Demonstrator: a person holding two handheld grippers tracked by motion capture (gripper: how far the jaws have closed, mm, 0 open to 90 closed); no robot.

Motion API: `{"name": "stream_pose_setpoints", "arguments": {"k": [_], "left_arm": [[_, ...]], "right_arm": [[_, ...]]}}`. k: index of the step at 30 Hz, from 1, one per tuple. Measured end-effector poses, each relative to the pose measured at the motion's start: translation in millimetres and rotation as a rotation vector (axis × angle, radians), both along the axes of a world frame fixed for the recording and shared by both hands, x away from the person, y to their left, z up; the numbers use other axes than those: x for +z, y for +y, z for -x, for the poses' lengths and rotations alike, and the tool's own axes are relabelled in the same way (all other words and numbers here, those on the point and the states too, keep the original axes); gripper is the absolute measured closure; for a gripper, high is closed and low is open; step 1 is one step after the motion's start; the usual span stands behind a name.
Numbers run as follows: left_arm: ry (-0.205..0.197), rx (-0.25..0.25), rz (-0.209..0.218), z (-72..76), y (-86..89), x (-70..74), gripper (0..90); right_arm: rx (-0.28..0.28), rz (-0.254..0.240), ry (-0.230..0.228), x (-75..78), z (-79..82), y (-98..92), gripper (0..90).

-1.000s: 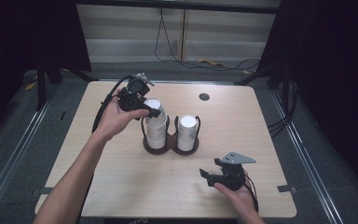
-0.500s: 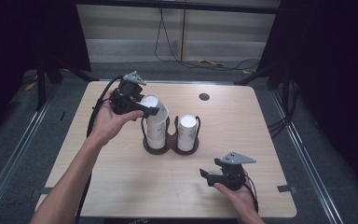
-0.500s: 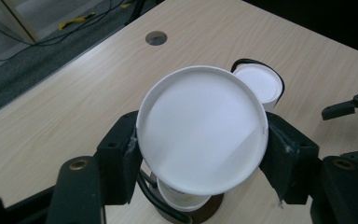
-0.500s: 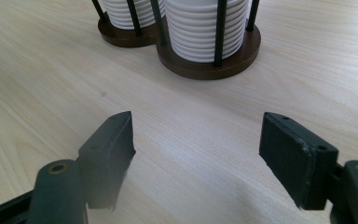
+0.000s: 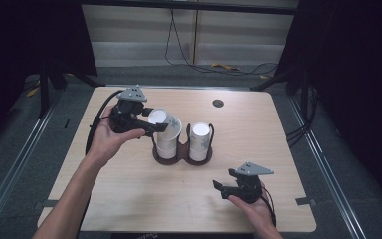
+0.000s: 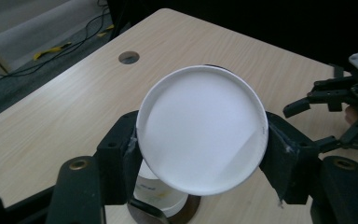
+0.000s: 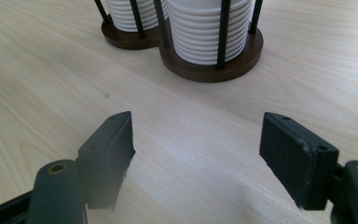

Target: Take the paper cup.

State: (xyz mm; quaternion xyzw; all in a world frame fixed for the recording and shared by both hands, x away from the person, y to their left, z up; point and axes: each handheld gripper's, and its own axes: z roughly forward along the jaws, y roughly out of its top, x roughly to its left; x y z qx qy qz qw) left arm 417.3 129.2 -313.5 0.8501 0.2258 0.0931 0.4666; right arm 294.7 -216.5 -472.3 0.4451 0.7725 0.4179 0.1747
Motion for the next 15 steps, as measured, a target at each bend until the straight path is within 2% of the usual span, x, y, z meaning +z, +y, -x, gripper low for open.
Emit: {"name": "stream_pose_setpoints", "arguments": {"k": [3,4,8,10,13,14,15], "left_arm": [[0.001,-0.01,0.019,3.1,0.4,-3.9,35.9],[-0.009,-0.018,0.036,5.1,1.0,-9.0,35.9],[0.003,-0.028,0.058,6.7,2.7,-15.9,35.9],[0.024,-0.047,0.085,10.0,3.8,-19.0,35.9],[0.027,-0.061,0.09,13.5,3.2,-20.2,35.9],[0.042,-0.077,0.112,15.6,2.7,-22.5,35.9],[0.038,-0.078,0.106,16.6,2.0,-23.7,35.9]], "right_arm": [[0.003,-0.004,-0.001,0.3,0.5,0.3,26.0],[0.005,-0.006,-0.003,0.4,0.6,0.5,25.8],[0.023,-0.02,-0.019,1.8,1.4,0.7,25.4],[0.025,-0.023,-0.015,1.5,1.4,1.0,25.1],[0.03,-0.029,-0.019,1.8,1.3,1.7,24.7],[0.037,-0.032,-0.022,2.0,1.5,1.6,24.5],[0.043,-0.037,-0.026,2.4,1.8,1.9,24.4]]}}
